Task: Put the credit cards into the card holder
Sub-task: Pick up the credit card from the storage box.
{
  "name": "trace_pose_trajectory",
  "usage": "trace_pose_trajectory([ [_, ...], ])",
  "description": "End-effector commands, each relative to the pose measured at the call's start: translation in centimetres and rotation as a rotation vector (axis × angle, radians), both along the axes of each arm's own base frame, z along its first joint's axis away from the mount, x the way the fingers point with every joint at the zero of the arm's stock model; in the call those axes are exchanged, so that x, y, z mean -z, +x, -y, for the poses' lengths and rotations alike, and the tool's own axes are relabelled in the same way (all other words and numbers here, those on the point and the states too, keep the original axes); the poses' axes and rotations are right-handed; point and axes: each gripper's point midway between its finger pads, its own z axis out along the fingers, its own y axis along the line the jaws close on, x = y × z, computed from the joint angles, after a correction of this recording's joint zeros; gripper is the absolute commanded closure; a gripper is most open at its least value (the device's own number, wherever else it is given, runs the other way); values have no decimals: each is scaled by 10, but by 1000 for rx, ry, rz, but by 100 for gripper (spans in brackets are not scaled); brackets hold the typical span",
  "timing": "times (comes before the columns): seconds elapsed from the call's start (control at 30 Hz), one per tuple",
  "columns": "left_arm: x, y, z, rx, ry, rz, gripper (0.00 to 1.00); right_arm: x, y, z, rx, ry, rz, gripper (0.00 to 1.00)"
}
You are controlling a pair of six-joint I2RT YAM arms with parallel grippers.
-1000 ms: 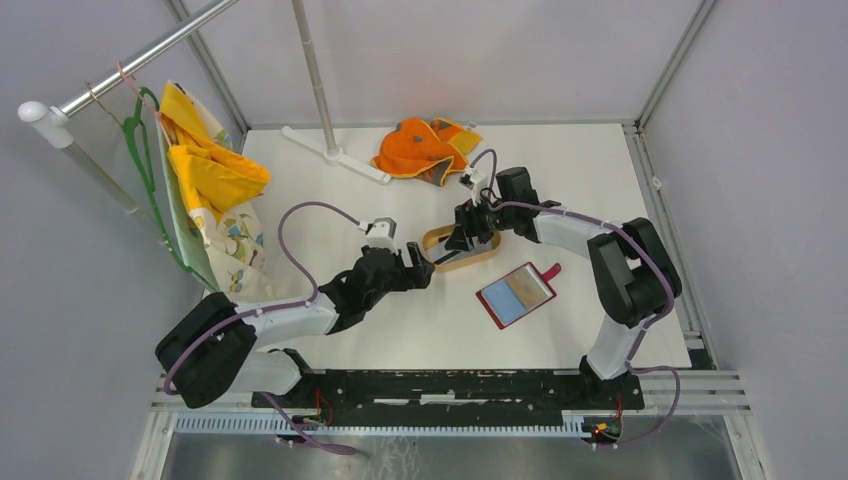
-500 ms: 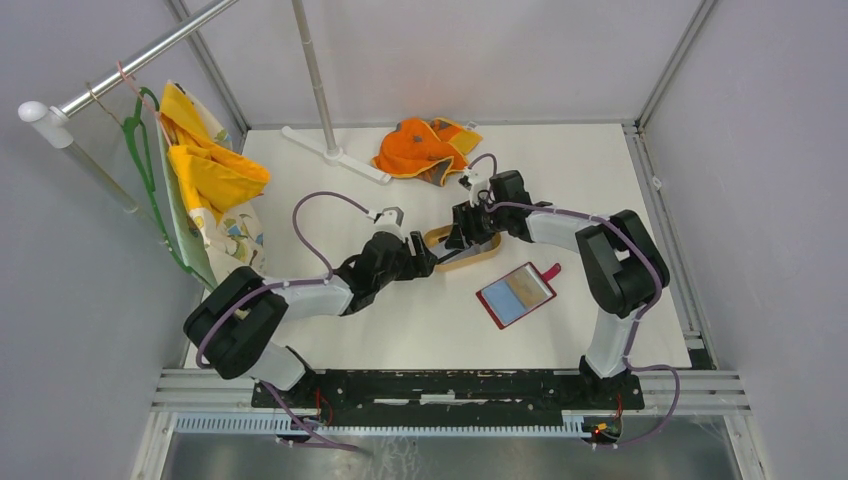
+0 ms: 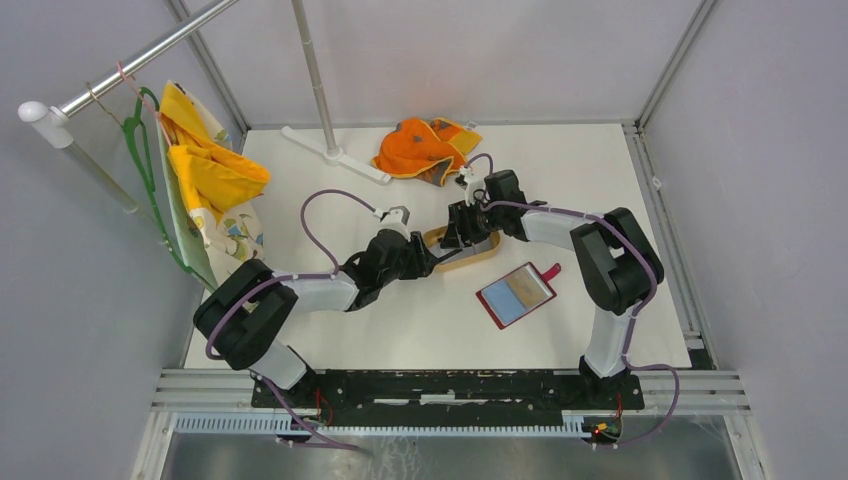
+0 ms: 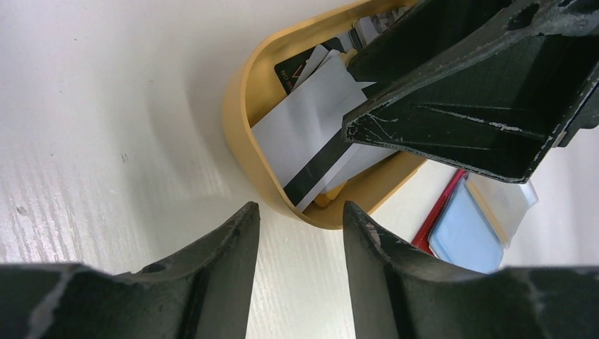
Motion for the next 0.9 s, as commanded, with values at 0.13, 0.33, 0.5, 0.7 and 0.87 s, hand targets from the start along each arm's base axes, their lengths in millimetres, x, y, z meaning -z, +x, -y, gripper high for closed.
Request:
trace_pose_trajectory([
  [0.13, -21, 13, 14, 11, -61, 41, 53, -5, -16, -16, -25, 94, -100, 35],
  [0.33, -24, 14, 15, 12, -64, 43, 56, -29, -24, -26, -52, 196, -115, 40],
  [0.5, -27, 14, 15, 12, -65, 45, 57, -49, -29, -31, -70, 259, -104, 42],
  [0.7, -28, 14, 16, 15, -67, 45, 58, -59, -34, -33, -75, 315, -114, 43],
  [0.87, -30, 14, 17, 18, -73, 46, 59, -53, -35, -34, -65, 318, -137, 44],
])
